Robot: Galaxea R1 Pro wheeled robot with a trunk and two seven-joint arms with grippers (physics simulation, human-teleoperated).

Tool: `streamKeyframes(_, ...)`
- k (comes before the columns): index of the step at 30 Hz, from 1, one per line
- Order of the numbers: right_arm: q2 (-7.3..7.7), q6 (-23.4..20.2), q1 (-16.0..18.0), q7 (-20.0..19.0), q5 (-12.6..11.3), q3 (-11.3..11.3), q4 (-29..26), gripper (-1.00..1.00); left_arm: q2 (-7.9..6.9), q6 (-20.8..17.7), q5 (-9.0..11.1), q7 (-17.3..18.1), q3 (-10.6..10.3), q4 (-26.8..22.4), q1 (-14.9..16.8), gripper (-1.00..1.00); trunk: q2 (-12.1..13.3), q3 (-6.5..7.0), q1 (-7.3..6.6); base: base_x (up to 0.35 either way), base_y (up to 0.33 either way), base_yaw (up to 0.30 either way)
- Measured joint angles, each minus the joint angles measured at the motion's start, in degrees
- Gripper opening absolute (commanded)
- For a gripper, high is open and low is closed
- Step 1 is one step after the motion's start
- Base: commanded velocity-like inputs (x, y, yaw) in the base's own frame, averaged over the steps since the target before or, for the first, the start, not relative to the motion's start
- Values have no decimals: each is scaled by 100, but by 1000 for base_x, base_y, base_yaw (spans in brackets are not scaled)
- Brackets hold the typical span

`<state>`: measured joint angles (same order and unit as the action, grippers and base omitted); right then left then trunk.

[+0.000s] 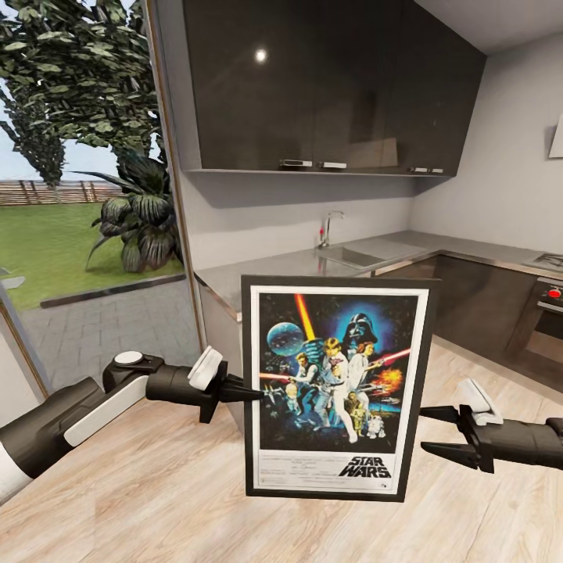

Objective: Pick up the poster from the kitchen countertop and hang it on one of the wall nails in the kitchen.

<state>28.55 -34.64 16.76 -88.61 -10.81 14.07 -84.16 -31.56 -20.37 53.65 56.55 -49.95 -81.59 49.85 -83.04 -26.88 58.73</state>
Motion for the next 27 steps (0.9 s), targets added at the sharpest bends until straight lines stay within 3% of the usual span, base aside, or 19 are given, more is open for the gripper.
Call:
streamKeyframes(2, -7, 0, 4, -3, 25, 12, 0, 100, 26, -2, 0, 1, 7, 4, -4, -100, 0, 0, 0, 0, 0, 0)
streamKeyframes(6, -120, 12, 24, -19, -104, 37, -2, 100, 54, -4, -1, 17, 21, 10, -15, -100, 0, 0, 0, 0, 0, 0)
streamKeyframes(13, -159, 17, 34, -25, -330, 47, -8, 100, 65, -4, 0, 23, 27, 12, -19, -100, 0, 0, 0, 0, 0, 0)
streamKeyframes(14, -159, 17, 39, -26, -452, 45, -11, 100, 66, -4, 1, 24, 27, 12, -20, -100, 0, 0, 0, 0, 0, 0)
streamKeyframes(27, -120, 37, 365, -57, -483, 28, -60, 100, 67, -5, -2, 24, 28, 4, -20, -100, 0, 0, 0, 0, 0, 0)
